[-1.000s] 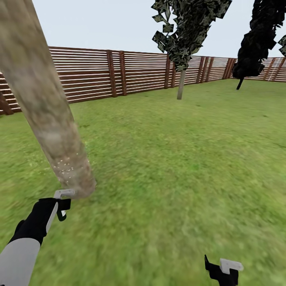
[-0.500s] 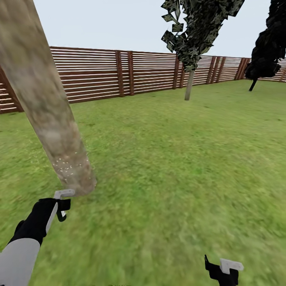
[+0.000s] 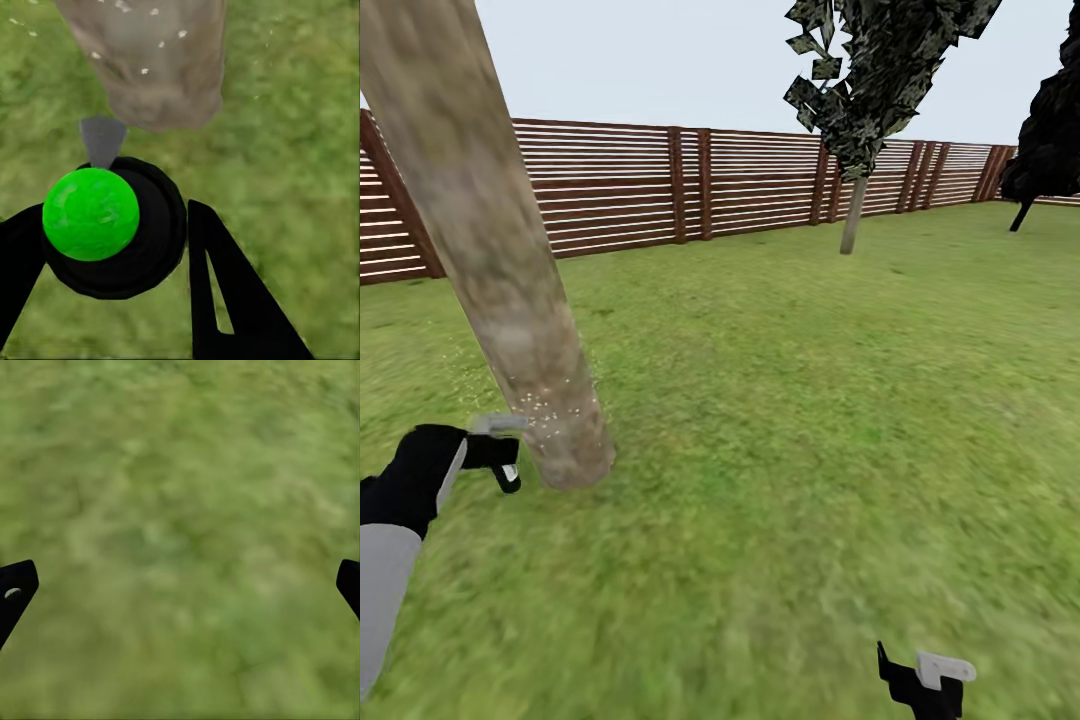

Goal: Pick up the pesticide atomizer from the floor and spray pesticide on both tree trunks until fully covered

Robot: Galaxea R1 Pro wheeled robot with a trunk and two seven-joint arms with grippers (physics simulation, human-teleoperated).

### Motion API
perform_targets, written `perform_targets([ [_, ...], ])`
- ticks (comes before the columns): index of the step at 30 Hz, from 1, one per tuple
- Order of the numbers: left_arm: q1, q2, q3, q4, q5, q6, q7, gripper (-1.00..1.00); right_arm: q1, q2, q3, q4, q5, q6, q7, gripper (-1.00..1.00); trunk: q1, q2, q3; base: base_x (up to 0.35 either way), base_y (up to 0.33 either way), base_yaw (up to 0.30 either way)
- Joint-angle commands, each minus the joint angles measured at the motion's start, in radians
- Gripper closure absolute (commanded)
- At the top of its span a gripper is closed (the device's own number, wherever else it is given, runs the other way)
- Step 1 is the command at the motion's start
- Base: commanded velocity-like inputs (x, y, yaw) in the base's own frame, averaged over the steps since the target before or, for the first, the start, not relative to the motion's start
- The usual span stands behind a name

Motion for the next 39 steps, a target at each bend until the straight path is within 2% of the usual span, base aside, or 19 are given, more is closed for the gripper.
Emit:
perform_targets([
  [1, -0.002, 0.006, -0.004, -0.004, -0.021, 0.009, -0.028, 1.00, 0.000, 0.000, 0.006, 0.000, -0.003, -0.002, -0.004, -1.00, 0.000, 0.000, -0.001, 0.000, 0.000, 0.000],
  [4, 0.007, 0.056, -0.012, -0.024, -0.022, 0.019, -0.093, 1.00, 0.000, 0.001, 0.007, 0.000, -0.003, -0.002, -0.004, -1.00, 0.000, 0.000, -0.001, 0.000, 0.000, 0.000],
  [5, 0.009, 0.060, -0.010, -0.026, -0.022, 0.020, -0.098, 1.00, 0.000, 0.001, 0.007, 0.000, -0.003, -0.002, -0.004, -1.00, 0.000, 0.000, -0.001, 0.052, -0.019, 0.000],
  [18, 0.014, 0.057, -0.015, -0.029, -0.023, 0.018, -0.104, 1.00, 0.000, 0.003, 0.008, 0.000, -0.003, -0.002, -0.004, -1.00, 0.000, 0.000, -0.001, 0.114, -0.208, 0.001],
  [29, 0.015, 0.057, -0.012, -0.026, -0.025, 0.015, -0.097, 1.00, 0.000, 0.004, 0.008, 0.000, -0.003, -0.001, -0.004, -1.00, 0.000, 0.000, -0.001, 0.017, -0.273, 0.245],
  [39, 0.016, 0.056, -0.013, -0.013, -0.026, 0.015, -0.094, 1.00, 0.000, 0.004, 0.008, 0.000, -0.003, -0.001, -0.004, -1.00, 0.000, 0.000, -0.001, 0.177, -0.243, 0.015],
])
